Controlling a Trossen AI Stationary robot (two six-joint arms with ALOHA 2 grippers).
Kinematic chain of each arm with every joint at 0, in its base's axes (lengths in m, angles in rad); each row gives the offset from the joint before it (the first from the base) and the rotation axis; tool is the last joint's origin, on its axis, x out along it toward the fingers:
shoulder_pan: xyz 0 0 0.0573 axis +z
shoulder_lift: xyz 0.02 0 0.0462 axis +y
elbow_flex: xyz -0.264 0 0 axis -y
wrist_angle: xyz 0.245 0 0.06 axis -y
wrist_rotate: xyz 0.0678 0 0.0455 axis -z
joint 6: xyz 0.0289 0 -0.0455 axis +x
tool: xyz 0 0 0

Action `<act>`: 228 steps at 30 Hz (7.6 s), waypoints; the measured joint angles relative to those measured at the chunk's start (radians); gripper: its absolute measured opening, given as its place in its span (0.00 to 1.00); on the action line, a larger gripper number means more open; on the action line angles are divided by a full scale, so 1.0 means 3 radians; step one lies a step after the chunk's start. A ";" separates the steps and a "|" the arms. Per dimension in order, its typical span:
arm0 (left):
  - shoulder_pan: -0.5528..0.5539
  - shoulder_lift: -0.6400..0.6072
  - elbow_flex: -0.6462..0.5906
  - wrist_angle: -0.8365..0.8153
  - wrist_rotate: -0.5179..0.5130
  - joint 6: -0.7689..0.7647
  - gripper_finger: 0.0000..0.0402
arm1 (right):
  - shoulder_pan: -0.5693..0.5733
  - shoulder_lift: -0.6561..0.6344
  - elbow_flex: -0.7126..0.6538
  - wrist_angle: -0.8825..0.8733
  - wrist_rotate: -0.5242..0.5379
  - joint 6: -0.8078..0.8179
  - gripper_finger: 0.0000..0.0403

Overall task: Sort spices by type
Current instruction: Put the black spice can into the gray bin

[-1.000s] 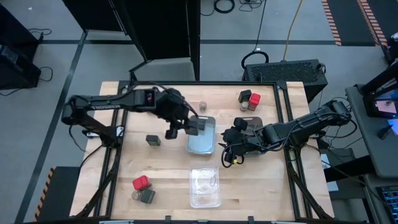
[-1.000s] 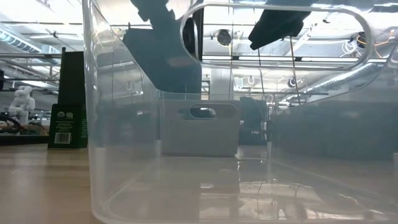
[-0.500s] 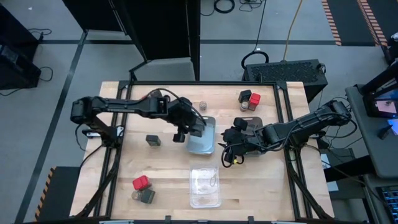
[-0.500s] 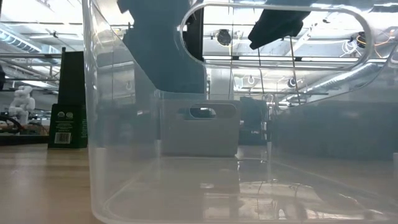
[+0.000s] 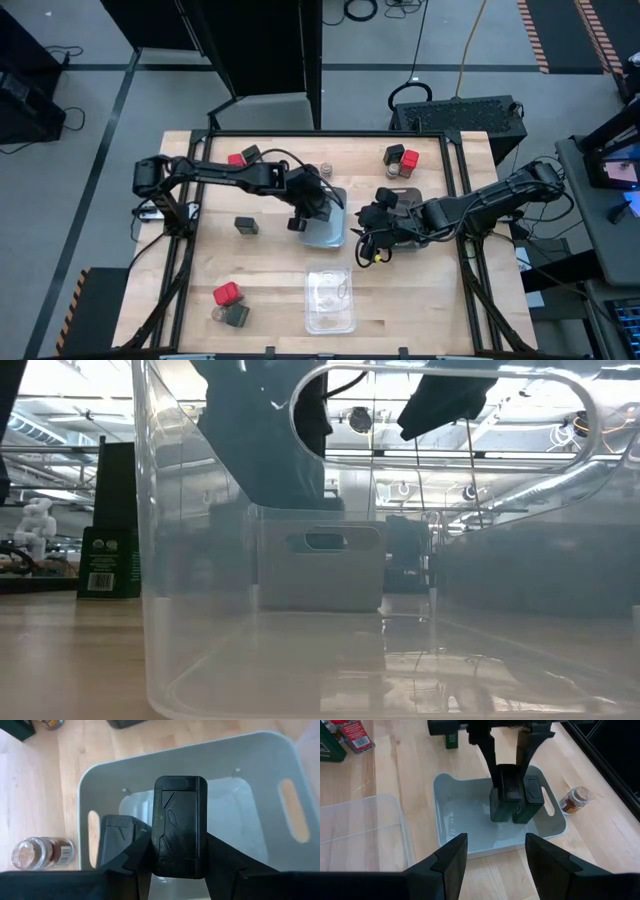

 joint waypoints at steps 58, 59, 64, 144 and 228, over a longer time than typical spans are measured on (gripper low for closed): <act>0.0270 0.0172 0.0005 0.0081 -0.0053 -0.0422 0.46 | 0.0001 0.0000 0.0000 0.0008 0.0001 0.0011 0.46; 0.0270 0.0172 0.0005 0.0079 -0.0054 -0.0418 0.46 | 0.0001 0.0000 0.0000 0.0008 0.0001 0.0010 0.46; 0.0269 0.0113 0.0003 0.0016 -0.0063 -0.0412 0.46 | 0.0001 0.0000 0.0000 0.0005 0.0001 0.0001 0.46; 0.1042 -0.2093 -0.1158 0.0300 0.0329 -0.0399 0.46 | -0.3562 0.1426 0.0894 -0.1583 -0.1219 -0.4185 0.55; 0.0334 -0.0445 -0.0692 0.2237 0.0221 -0.0765 0.46 | -0.1761 0.0849 0.1743 -0.1639 -0.1846 -0.1982 0.27</act>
